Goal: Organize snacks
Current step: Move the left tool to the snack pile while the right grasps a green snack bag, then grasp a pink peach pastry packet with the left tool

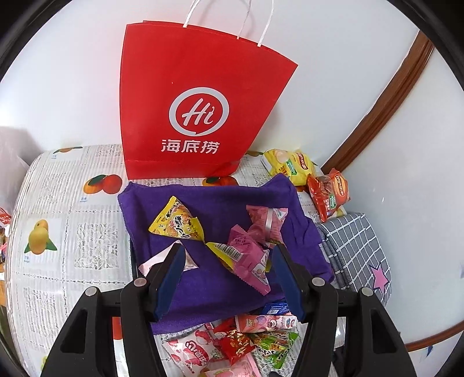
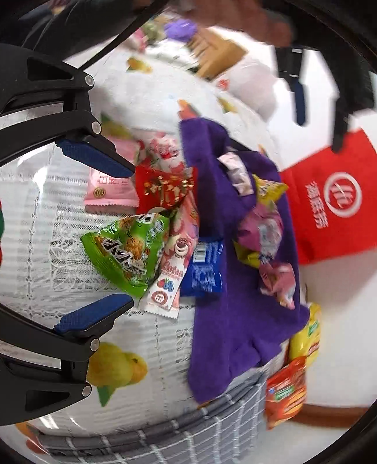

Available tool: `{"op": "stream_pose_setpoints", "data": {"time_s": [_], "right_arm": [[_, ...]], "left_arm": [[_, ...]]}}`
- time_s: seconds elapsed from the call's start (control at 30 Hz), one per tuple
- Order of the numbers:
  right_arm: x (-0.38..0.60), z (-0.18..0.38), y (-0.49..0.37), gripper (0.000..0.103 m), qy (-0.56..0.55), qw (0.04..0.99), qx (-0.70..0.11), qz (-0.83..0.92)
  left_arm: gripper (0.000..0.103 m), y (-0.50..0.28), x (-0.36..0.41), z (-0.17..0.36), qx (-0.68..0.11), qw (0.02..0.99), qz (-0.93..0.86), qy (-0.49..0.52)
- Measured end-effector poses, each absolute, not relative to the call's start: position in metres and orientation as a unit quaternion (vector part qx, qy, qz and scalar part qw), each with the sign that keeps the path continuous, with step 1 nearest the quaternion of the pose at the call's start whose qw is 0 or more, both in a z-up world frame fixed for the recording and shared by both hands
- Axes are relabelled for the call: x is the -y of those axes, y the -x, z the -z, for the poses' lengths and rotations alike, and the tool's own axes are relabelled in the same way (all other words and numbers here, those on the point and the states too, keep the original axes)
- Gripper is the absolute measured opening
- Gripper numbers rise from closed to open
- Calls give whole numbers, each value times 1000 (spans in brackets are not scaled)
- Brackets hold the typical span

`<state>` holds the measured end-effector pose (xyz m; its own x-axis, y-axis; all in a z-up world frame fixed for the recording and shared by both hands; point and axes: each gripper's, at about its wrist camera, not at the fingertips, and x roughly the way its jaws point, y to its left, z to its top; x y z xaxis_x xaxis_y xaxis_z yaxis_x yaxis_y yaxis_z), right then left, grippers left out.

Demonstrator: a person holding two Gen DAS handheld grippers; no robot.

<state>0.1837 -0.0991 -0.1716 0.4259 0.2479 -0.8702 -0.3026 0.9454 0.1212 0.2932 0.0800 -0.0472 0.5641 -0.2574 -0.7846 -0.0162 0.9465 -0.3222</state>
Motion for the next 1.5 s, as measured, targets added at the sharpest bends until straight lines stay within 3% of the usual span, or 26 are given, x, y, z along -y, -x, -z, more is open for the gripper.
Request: {"op": "stream_pose_setpoints", "data": {"time_s": [0.17, 0.23, 0.3, 0.4, 0.67, 1.07, 1.5], "right_arm": [[89, 191, -197, 80, 44, 842, -516, -154], [89, 199, -199, 70, 51, 839, -522, -146], [89, 203, -199, 51, 65, 841, -518, -141], [96, 198, -191, 48, 45, 844, -512, -153], [133, 179, -170, 47, 24, 857, -491, -156], [178, 181, -149, 47, -11, 862, -489, -130], [206, 177, -132, 47, -28, 867, -480, -134]], "left_arm": [[60, -294, -78, 48, -465, 871, 67, 146], [60, -294, -78, 49, -466, 870, 69, 147], [60, -294, -78, 50, -470, 865, 79, 156], [60, -291, -76, 47, -466, 870, 62, 148], [60, -269, -67, 50, -458, 882, 24, 112], [60, -199, -70, 132, -531, 839, 8, 114], [60, -170, -24, 177, -567, 808, 35, 158]]}}
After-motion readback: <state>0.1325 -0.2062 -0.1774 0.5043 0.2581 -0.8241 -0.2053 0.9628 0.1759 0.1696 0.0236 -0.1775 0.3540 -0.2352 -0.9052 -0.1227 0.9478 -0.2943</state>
